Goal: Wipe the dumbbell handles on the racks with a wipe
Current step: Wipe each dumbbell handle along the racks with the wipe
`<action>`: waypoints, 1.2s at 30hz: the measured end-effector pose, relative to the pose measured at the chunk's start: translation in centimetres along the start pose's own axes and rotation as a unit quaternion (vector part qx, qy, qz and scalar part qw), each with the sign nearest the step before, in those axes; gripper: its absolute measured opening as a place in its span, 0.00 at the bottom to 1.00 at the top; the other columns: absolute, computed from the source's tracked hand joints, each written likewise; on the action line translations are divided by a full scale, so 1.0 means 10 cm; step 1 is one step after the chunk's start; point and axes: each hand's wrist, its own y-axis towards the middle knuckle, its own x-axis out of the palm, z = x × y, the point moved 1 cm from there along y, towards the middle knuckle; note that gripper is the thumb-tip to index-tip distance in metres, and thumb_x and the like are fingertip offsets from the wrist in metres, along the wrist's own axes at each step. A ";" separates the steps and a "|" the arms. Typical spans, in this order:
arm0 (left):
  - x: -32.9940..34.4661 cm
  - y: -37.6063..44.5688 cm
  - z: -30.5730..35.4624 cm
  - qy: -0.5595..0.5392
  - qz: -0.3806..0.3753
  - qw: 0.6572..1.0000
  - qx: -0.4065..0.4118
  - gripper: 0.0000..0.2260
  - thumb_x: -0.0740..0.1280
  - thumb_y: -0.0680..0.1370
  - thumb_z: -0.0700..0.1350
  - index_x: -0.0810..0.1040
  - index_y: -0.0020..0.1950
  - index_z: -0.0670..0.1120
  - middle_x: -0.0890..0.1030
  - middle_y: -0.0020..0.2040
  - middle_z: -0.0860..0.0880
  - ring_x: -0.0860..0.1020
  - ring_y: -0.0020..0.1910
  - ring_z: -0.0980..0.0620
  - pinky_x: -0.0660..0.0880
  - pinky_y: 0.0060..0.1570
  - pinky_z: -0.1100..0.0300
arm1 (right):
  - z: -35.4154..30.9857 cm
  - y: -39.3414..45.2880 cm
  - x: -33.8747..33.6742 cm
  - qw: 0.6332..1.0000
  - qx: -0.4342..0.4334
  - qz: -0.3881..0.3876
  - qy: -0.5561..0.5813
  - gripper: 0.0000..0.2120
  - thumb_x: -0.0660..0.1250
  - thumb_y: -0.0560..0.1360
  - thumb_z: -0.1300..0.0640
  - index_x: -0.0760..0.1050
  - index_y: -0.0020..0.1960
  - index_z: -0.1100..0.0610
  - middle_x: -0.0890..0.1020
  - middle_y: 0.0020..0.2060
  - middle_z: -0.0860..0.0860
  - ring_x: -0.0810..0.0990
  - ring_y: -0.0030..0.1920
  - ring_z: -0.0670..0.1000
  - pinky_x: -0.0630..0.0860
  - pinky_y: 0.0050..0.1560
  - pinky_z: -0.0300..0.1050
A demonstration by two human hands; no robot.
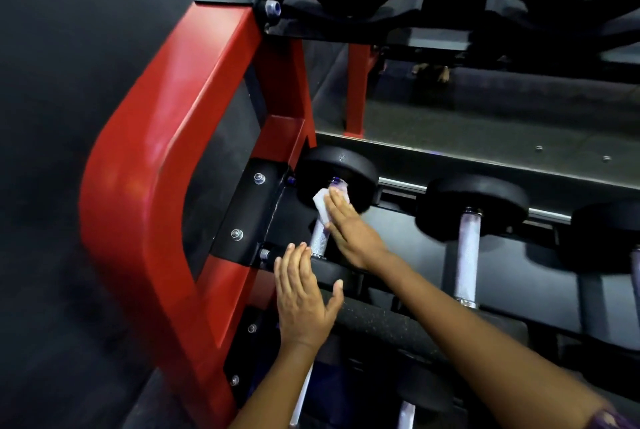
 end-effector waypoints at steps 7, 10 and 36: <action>0.04 0.01 0.02 0.007 0.022 1.000 -0.003 0.26 0.50 0.82 0.57 0.65 0.66 0.35 0.68 0.66 0.39 0.67 0.67 0.40 0.56 0.73 0.47 | -0.06 0.25 0.09 0.797 0.237 0.081 0.550 0.19 0.55 0.80 0.62 0.62 0.70 0.63 0.72 0.66 0.59 0.72 0.61 0.51 0.66 0.66 0.42; 0.05 0.01 0.01 0.000 0.029 1.000 -0.002 0.26 0.50 0.82 0.57 0.65 0.66 0.35 0.68 0.65 0.40 0.67 0.67 0.40 0.56 0.73 0.47 | -0.03 0.23 0.05 0.708 0.243 0.106 0.654 0.18 0.57 0.77 0.61 0.67 0.62 0.72 0.78 0.53 0.61 0.79 0.51 0.52 0.71 0.58 0.43; 0.04 0.01 0.00 0.015 0.014 1.000 0.003 0.25 0.53 0.81 0.55 0.65 0.66 0.35 0.69 0.65 0.38 0.66 0.68 0.40 0.56 0.73 0.47 | -0.26 -0.05 -0.05 0.972 0.147 0.102 0.150 0.06 0.72 0.68 0.66 0.83 0.44 0.63 0.84 0.44 0.58 0.82 0.43 0.48 0.67 0.36 0.24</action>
